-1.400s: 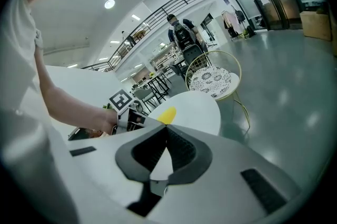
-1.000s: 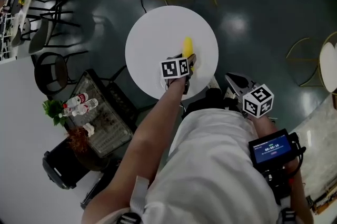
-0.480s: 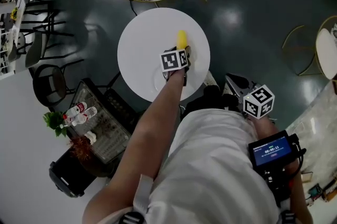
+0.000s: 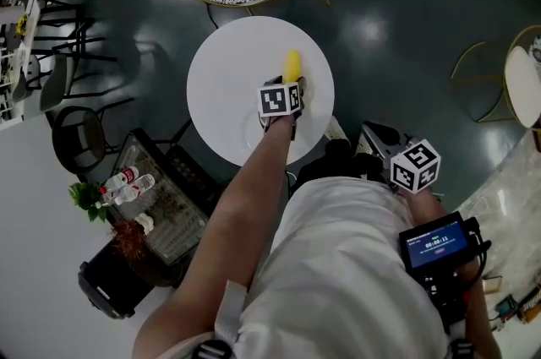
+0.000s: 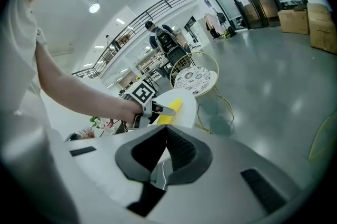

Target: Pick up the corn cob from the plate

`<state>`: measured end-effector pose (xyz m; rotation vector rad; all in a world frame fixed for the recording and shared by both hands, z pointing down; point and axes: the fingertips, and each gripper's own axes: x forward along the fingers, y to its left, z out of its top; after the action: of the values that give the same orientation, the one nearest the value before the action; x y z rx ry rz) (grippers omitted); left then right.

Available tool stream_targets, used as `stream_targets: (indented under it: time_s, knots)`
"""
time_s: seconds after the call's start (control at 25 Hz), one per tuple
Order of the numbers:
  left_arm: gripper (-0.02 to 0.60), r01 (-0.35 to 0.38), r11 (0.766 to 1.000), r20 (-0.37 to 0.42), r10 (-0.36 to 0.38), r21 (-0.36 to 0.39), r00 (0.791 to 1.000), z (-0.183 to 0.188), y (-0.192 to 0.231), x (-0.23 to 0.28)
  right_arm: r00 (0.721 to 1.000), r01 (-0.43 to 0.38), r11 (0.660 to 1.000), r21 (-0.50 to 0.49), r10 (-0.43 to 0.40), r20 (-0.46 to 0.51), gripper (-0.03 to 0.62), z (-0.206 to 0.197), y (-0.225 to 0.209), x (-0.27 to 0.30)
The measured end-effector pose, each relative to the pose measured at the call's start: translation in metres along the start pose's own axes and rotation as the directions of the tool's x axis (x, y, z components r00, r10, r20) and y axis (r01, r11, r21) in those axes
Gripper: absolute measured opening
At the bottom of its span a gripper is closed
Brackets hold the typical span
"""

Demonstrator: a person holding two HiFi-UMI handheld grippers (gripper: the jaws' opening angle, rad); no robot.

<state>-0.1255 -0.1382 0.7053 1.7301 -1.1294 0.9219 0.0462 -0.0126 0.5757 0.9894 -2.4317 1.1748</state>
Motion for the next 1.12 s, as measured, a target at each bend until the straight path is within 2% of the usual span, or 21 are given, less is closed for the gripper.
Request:
stream_targets:
  time_s: [0.12,0.24,0.48,0.6,0.76,1.12]
  knots:
    - [0.255,-0.013,0.999,-0.020,0.014,0.032,1.000,-0.004,0.002,0.000,1.000,-0.002,1.000,-0.002,0.002,0.000,0.008,0.000,0.000,0.000]
    - [0.296,-0.012,0.999,-0.031,0.014,0.050,0.999,-0.005,0.005,0.000,1.000,-0.005,1.000,-0.008,0.004,-0.003,0.008,0.001,0.001,0.002]
    - [0.299,0.003,0.996,-0.024,-0.001,0.093,1.000,-0.008,-0.005,-0.007,1.000,-0.003,1.000,-0.031,0.003,-0.012,0.008,0.002,0.002,-0.003]
    - [0.299,0.011,0.996,0.024,-0.013,0.088,1.000,0.004,-0.001,-0.020,1.000,-0.016,0.999,-0.049,0.016,-0.008,0.008,0.011,0.005,0.005]
    - [0.299,0.057,0.998,0.123,-0.059,0.022,0.991,0.015,0.004,-0.038,0.999,-0.038,0.997,-0.067,0.036,-0.020,0.008,0.019,0.011,0.016]
    - [0.296,0.073,0.997,0.259,-0.066,-0.015,0.964,0.010,0.008,-0.077,0.996,-0.081,0.988,-0.135,0.076,-0.041,0.008,0.037,0.027,0.024]
